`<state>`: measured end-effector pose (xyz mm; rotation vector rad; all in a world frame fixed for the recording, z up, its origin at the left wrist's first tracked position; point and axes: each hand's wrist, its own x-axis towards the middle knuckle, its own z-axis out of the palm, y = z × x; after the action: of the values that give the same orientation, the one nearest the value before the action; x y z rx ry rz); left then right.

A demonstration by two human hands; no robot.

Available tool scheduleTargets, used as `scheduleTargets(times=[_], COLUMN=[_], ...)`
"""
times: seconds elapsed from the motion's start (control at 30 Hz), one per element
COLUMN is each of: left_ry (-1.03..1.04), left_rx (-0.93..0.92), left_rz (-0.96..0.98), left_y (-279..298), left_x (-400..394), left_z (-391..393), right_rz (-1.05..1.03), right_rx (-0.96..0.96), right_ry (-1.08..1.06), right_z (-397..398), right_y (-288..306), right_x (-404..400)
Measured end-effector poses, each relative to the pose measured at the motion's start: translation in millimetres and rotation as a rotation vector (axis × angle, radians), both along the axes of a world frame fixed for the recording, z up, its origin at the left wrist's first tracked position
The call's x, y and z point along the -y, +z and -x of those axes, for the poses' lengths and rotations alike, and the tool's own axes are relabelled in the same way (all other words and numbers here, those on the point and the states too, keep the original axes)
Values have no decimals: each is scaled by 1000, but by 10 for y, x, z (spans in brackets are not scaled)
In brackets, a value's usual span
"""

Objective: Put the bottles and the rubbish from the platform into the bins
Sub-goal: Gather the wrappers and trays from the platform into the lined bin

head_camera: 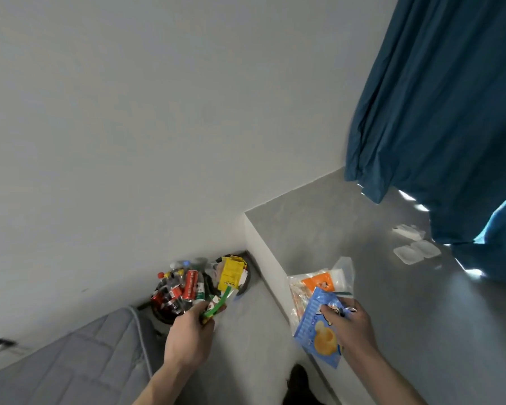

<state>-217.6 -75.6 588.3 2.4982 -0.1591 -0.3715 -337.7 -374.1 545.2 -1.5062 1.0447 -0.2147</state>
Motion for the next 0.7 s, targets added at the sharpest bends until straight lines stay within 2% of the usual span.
scheduleTargets(times=[0.2,0.43,0.7], left_ry=[-2,49,140], left_rx=[-57,-109,-191], left_rz=[-18,-161,-173], left_y=[-146,-189,-282], left_x=[169,232,206], left_z=[-581,-1322,-1845], right_rz=[-4,-49,-30], right_rx=[4,-20,-92], right_ry=[54,170,280], right_z=[-658,-1727,-2625], right_y=[-66,-288,-447], right_x=[182,301,400])
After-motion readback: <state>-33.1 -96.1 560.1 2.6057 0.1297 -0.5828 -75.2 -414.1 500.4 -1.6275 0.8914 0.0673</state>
